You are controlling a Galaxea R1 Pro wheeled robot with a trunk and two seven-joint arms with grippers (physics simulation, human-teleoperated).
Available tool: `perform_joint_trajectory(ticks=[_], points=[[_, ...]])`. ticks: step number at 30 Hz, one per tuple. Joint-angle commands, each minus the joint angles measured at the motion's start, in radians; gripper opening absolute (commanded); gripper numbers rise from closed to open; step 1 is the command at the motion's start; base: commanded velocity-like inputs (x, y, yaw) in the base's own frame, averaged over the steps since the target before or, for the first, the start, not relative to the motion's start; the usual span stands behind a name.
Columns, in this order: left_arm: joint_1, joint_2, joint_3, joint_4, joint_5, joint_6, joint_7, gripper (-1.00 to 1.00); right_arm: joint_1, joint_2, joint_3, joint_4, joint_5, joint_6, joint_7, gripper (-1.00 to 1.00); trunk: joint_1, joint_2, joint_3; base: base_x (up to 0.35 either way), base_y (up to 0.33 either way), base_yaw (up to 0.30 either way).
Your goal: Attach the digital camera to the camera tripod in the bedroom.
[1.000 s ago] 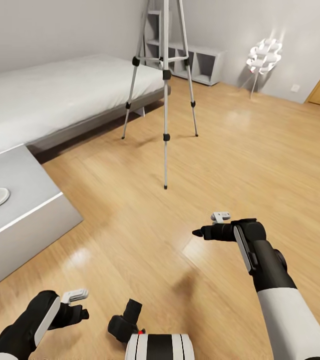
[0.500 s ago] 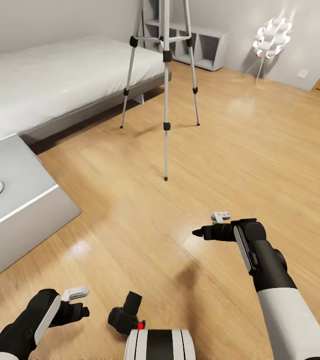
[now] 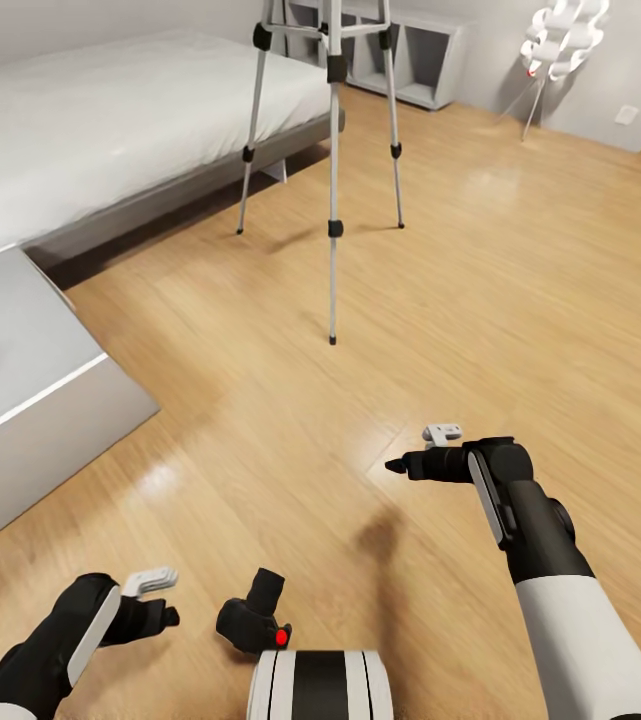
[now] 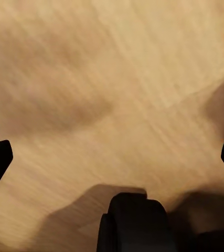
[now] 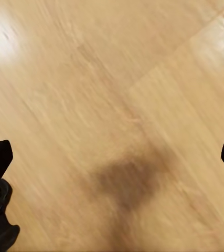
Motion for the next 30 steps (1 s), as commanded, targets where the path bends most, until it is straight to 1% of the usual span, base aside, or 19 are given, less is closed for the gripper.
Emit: perform_joint_trajectory(ticks=[1,9,15,21,23,25,26,28,30], points=[[0.0,0.0,0.001,-0.008,-0.003,0.005,-0.005,1.0,-0.001,0.0,-0.001,-0.001,0.01,0.003,0.01,1.0,0.0,-0.001,-0.005,0.0,0.0,0.0],[0.0,-0.002,0.001,-0.077,-0.003,0.013,0.008,1.0,0.0,0.0,0.0,-0.001,0.01,0.003,0.01,1.0,0.004,-0.002,-0.036,0.0,0.0,0.0],[0.0,-0.003,0.002,-0.092,-0.003,0.014,0.028,1.0,0.0,0.0,0.0,-0.001,0.01,0.003,0.01,1.0,0.007,-0.004,-0.059,0.0,0.0,0.0],[0.0,-0.002,0.02,-0.113,-0.003,0.014,0.035,1.0,-0.001,0.0,0.002,-0.003,0.009,0.003,0.02,1.0,0.009,-0.005,-0.082,0.0,0.0,0.0],[0.0,-0.003,0.028,-0.133,-0.003,0.015,0.035,1.0,-0.001,0.0,0.002,-0.012,0.008,0.003,0.05,1.0,0.01,-0.006,-0.09,0.0,0.0,0.0],[0.0,-0.003,0.034,-0.154,-0.003,0.016,0.036,1.0,-0.001,-0.001,0.002,-0.032,0.007,0.003,0.115,1.0,0.011,-0.006,-0.097,0.0,0.0,0.0],[0.0,-0.004,0.036,-0.166,-0.003,0.018,0.036,1.0,0.0,-0.004,0.002,-0.044,0.006,0.003,0.178,1.0,0.011,-0.006,-0.101,0.0,0.0,0.0],[0.0,-0.004,0.037,-0.175,-0.003,0.019,0.036,1.0,-0.001,-0.012,0.002,-0.05,0.008,0.003,0.251,1.0,0.012,-0.007,-0.109,0.0,0.0,0.0],[0.0,-0.005,0.039,-0.186,-0.003,0.02,0.036,1.0,-0.001,-0.035,0.002,-0.055,0.013,0.003,0.395,1.0,0.013,-0.007,-0.117,0.0,0.0,0.0]])
